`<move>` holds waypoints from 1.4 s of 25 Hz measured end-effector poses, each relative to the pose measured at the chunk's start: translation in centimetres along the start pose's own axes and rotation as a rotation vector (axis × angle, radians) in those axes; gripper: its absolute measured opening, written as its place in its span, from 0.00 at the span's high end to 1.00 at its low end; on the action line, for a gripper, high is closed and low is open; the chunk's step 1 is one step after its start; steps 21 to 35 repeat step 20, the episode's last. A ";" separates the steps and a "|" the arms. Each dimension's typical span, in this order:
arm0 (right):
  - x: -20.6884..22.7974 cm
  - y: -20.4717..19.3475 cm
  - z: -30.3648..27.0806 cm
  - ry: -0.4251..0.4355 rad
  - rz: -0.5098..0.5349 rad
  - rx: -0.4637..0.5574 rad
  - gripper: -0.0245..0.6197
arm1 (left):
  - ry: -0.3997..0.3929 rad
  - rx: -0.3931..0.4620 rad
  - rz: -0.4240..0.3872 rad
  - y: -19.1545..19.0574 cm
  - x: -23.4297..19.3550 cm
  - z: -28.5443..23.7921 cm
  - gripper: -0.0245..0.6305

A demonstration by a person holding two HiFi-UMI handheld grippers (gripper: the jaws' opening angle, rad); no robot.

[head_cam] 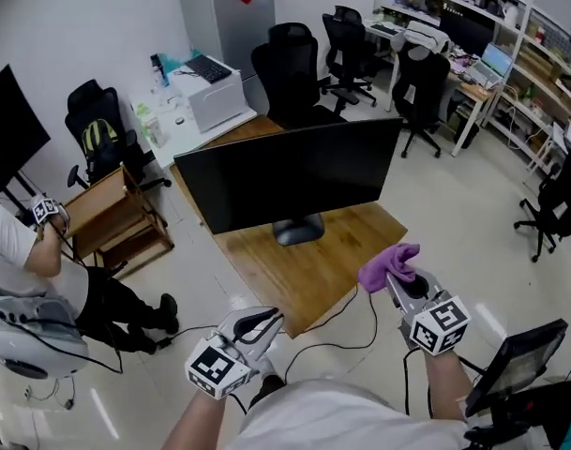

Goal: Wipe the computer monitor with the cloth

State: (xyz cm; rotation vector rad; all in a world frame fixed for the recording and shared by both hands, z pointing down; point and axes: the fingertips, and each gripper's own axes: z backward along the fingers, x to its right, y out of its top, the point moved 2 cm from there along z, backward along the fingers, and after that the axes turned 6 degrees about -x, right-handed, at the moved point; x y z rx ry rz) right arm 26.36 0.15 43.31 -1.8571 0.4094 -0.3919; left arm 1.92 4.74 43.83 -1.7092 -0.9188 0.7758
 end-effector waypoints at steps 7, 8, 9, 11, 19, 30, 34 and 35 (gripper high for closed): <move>0.8 -3.9 4.1 0.027 -0.025 -0.004 0.88 | 0.027 -0.027 0.003 -0.5 5.3 -1.3 0.86; 0.8 -4.3 4.6 0.027 -0.027 -0.004 0.88 | 0.028 -0.029 0.004 -0.7 5.9 -1.4 0.86; 0.9 -4.7 5.1 0.026 -0.027 -0.002 0.88 | 0.028 -0.030 0.002 -1.0 6.4 -1.5 0.86; 1.1 -4.9 6.0 0.025 -0.021 0.004 0.88 | 0.026 -0.029 -0.006 -1.0 7.3 -1.9 0.86; 3.0 -2.4 5.9 0.061 0.028 0.040 0.88 | 0.086 0.043 -0.028 0.6 8.0 -3.0 0.86; 3.2 -1.8 5.7 0.070 0.044 0.045 0.88 | 0.101 0.057 -0.033 0.9 8.1 -3.2 0.86; 3.2 -1.8 5.7 0.070 0.044 0.045 0.88 | 0.101 0.057 -0.033 0.9 8.1 -3.2 0.86; 3.2 -1.8 5.7 0.070 0.044 0.045 0.88 | 0.101 0.057 -0.033 0.9 8.1 -3.2 0.86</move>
